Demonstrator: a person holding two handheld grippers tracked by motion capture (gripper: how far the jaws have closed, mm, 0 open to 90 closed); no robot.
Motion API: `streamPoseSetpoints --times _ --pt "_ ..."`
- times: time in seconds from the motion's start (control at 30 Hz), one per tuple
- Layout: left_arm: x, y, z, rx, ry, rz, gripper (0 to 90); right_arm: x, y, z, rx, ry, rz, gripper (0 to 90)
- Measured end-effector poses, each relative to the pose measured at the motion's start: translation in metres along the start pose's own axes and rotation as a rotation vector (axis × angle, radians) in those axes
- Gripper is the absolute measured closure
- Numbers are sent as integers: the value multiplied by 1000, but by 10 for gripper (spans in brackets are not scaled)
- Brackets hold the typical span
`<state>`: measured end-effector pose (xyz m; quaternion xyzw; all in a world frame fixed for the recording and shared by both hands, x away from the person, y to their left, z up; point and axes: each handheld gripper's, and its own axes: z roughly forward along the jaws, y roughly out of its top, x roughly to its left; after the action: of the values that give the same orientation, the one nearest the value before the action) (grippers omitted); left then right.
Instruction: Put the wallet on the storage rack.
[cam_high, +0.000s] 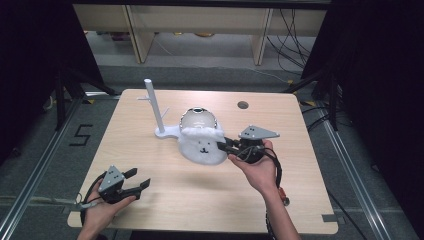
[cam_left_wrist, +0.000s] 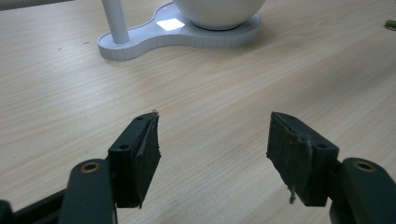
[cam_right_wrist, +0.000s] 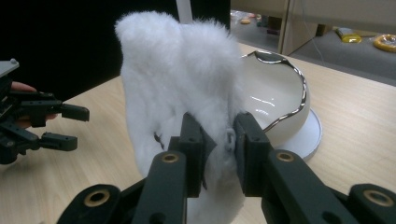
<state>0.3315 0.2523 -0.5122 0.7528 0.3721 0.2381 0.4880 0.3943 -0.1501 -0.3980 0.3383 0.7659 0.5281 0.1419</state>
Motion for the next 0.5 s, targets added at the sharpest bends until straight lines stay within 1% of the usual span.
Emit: streamPoseSetpoints --times 0.03,0.07,0.1,0.13,0.17,0.2,0.23,0.27,0.3,0.33,0.37,0.4,0.43,0.47,0.5 --pt "0 -1 1 -16 -4 -5 334 -1 1 0 1 3 -11 762" --pt "-1 -3 1 -22 -4 -35 333 -2 2 0 3 -12 -2 761" --pt "-1 -4 1 -22 1 -40 334 -3 3 1 -3 -8 2 762" --pt "1 -4 1 -24 2 -37 334 -2 4 0 3 -23 9 761" --pt "2 -5 2 -29 6 -35 334 -4 5 2 -9 -10 0 762" --pt "3 -6 2 -31 12 -33 334 -5 6 2 -14 -18 1 762" --pt "2 -8 1 -22 16 -51 333 -5 7 2 -10 -19 12 761" --pt "2 -9 2 -25 18 -59 333 -7 9 3 -24 -22 -6 761" --pt "4 -9 2 -27 25 -21 333 -8 10 4 -23 -14 -14 761" --pt "3 -10 2 -32 23 -51 333 -8 11 4 -27 -23 7 761" --pt "4 -10 3 -43 17 -32 332 -9 13 4 -20 -28 4 762" --pt "4 -10 3 -41 21 -23 332 -10 15 5 -22 -26 -4 762" --pt "4 -10 3 -37 26 -26 331 -10 17 5 -28 -34 2 762" --pt "4 -10 3 -47 20 -35 329 -10 19 6 -35 -27 5 761" --pt "5 -10 4 -53 19 -26 329 -11 21 6 -32 -30 8 761"
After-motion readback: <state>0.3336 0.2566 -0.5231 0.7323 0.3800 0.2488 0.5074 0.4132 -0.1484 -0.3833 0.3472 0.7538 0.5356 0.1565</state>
